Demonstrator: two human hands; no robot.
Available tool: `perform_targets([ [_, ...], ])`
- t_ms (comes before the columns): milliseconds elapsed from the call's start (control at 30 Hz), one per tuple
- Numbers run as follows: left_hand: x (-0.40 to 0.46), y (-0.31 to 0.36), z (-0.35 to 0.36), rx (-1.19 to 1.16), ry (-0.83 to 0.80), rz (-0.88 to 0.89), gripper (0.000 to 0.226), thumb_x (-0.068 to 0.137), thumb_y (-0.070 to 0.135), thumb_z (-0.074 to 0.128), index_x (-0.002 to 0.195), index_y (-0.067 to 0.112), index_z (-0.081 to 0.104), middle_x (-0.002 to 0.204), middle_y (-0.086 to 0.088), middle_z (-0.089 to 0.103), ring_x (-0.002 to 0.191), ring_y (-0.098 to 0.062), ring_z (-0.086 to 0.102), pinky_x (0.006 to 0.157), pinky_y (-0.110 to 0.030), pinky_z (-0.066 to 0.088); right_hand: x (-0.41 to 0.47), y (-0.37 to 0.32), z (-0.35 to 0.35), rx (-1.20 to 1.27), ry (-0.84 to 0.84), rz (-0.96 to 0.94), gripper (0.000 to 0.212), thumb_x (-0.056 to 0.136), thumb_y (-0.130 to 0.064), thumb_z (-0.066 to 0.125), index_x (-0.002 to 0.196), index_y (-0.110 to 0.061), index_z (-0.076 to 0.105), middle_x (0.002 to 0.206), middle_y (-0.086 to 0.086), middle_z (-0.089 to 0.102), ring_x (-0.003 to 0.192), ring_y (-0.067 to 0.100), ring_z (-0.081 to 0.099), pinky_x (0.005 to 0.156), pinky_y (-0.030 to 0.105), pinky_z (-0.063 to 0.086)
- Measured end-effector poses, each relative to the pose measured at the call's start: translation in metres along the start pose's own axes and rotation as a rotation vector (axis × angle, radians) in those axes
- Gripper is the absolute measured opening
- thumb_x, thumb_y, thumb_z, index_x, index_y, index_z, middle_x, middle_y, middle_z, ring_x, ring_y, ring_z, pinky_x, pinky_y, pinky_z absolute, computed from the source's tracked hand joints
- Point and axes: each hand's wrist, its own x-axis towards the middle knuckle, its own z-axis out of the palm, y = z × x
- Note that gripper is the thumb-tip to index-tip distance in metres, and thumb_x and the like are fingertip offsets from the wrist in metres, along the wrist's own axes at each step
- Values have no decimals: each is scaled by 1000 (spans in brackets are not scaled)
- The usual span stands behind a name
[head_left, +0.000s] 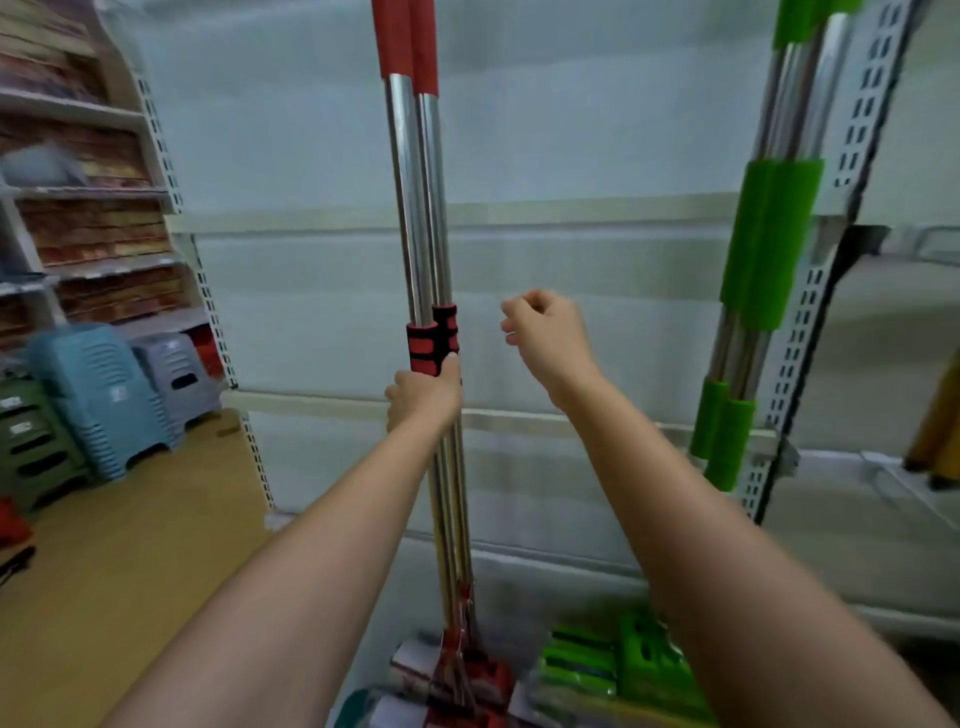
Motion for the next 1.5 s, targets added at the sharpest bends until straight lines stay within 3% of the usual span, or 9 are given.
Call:
perform_targets([
  [200, -83, -19, 21, -79, -180, 39, 64, 83, 40, 47, 130, -3, 42, 136, -25, 46, 120, -43, 49, 98, -47, 41, -77, 20, -24, -47, 90, 172, 18, 83, -18, 52, 65, -17, 51, 78, 11, 62, 80, 28, 58, 80, 45, 49],
  [267, -110, -21, 29, -102, -280, 89, 66, 78, 44, 42, 122, -4, 49, 128, -26, 55, 113, -43, 54, 94, -48, 45, -100, 21, -43, -59, 127, 194, 17, 84, -16, 52, 68, -14, 52, 80, 12, 61, 80, 28, 57, 83, 46, 49],
  [400, -174, -14, 43, -111, -435, 195, 28, 89, 33, 45, 103, 11, 55, 104, -9, 60, 99, -29, 57, 81, -34, 42, -144, 28, -102, -96, 259, 231, 15, 86, -16, 52, 74, -8, 57, 79, 12, 60, 82, 32, 60, 81, 47, 49],
  [500, -222, -6, 73, -177, -541, 232, 12, 82, 32, 47, 76, 22, 47, 100, -13, 68, 94, -34, 64, 83, -42, 50, -183, 40, -157, -84, 377, 280, 20, 86, -14, 51, 67, -10, 55, 70, 9, 58, 72, 28, 57, 67, 39, 47],
  [600, -287, 3, 114, -189, -710, 246, 14, 81, 29, 46, 69, 23, 44, 83, -11, 67, 80, -32, 66, 76, -41, 53, -230, 53, -221, -62, 494, 345, 19, 88, -11, 51, 68, -10, 52, 68, 9, 56, 68, 21, 51, 57, 28, 38],
  [833, -500, 11, 208, -246, -1144, 271, 29, 88, 6, 49, 61, 15, 52, 60, -5, 57, 60, -23, 54, 65, -32, 44, -365, 73, -404, -135, 782, 476, 24, 91, -16, 50, 67, -16, 55, 70, 6, 59, 74, 25, 57, 65, 35, 44],
  [967, -625, 1, 248, -259, -1352, 230, 25, 92, 9, 46, 69, 12, 55, 68, -4, 59, 63, -16, 55, 42, -14, 41, -444, 69, -511, -206, 892, 539, 23, 92, -21, 50, 70, -16, 56, 71, 4, 60, 78, 26, 59, 79, 44, 50],
  [1167, -757, 16, 289, -241, -1443, 206, 23, 93, 13, 45, 73, 14, 56, 69, -1, 59, 74, -20, 56, 54, -26, 37, -525, 66, -622, -209, 979, 613, 23, 93, -25, 48, 73, -16, 56, 73, 2, 60, 76, 23, 57, 70, 35, 44],
  [1500, -874, 47, 397, -158, -1593, 96, 16, 88, 8, 47, 76, 10, 58, 68, -5, 59, 67, -20, 59, 63, -31, 43, -554, 108, -763, -147, 1010, 673, 22, 91, -19, 49, 72, -16, 59, 77, 5, 63, 74, 20, 58, 68, 33, 48],
])
